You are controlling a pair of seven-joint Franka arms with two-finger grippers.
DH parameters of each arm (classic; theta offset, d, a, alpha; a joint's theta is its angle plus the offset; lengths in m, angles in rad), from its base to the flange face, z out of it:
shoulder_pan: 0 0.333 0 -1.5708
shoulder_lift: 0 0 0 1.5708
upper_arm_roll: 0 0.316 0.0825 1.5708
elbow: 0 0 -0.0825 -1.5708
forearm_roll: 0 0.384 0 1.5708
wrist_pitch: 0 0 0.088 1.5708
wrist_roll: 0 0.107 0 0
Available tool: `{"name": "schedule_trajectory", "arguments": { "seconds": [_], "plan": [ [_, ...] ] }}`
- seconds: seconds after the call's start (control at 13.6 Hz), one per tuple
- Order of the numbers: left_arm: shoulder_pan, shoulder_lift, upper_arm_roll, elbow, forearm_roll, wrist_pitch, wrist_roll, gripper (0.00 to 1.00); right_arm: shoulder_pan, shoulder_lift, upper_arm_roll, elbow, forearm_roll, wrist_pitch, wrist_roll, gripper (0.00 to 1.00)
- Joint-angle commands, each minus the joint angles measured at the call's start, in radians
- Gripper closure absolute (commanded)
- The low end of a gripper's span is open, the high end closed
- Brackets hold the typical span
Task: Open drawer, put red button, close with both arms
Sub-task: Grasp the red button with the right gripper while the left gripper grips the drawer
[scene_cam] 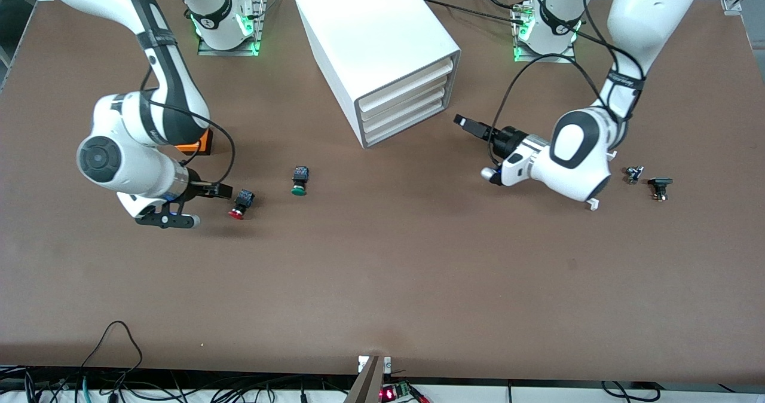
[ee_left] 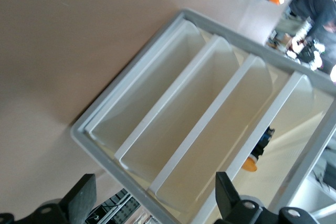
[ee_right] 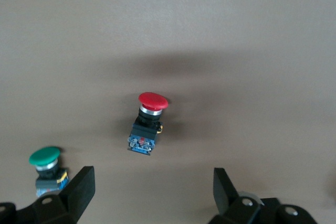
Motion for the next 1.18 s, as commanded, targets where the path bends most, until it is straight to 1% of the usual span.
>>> {"name": "schedule_trajectory", "arguments": {
  "seconds": [0.0, 0.15, 0.22, 0.37, 0.44, 0.59, 0.74, 0.88, 1.03, 1.1],
  "plan": [
    [0.003, 0.032, -0.031, -0.009, -0.051, 0.003, 0.099, 0.0, 0.004, 0.023, 0.028, -0.016, 0.014, 0.056, 0.093, 0.0],
    [0.003, 0.066, -0.066, -0.018, -0.082, 0.003, 0.182, 0.0, 0.007, 0.056, 0.031, -0.016, 0.014, 0.092, 0.139, 0.0],
    [-0.003, 0.08, -0.072, -0.028, -0.096, 0.006, 0.22, 0.0, 0.01, 0.069, 0.033, -0.018, 0.014, 0.105, 0.147, 0.0],
    [-0.009, 0.086, -0.081, -0.058, -0.128, 0.009, 0.236, 0.01, 0.012, 0.081, 0.034, -0.028, 0.01, 0.122, 0.144, 0.0],
    [-0.009, 0.084, -0.097, -0.066, -0.131, 0.012, 0.245, 0.02, 0.013, 0.084, 0.034, -0.045, 0.004, 0.149, 0.138, 0.0],
    [-0.013, 0.08, -0.107, -0.074, -0.131, 0.031, 0.279, 0.08, 0.013, 0.083, 0.036, -0.105, 0.001, 0.226, 0.133, 0.0],
    [-0.017, 0.069, -0.129, -0.095, -0.131, 0.072, 0.32, 0.08, 0.015, 0.081, 0.036, -0.14, -0.004, 0.264, 0.13, 0.0],
    [-0.021, 0.032, -0.164, -0.142, -0.131, 0.132, 0.325, 0.1, 0.015, 0.081, 0.042, -0.176, -0.031, 0.316, 0.13, 0.0],
    [-0.023, 0.015, -0.178, -0.166, -0.133, 0.16, 0.325, 0.14, 0.015, 0.084, 0.042, -0.206, -0.035, 0.366, 0.132, 0.0],
    [-0.029, 0.012, -0.178, -0.17, -0.133, 0.16, 0.325, 0.2, 0.015, 0.089, 0.042, -0.206, -0.035, 0.366, 0.132, 0.0]
  ]
}}
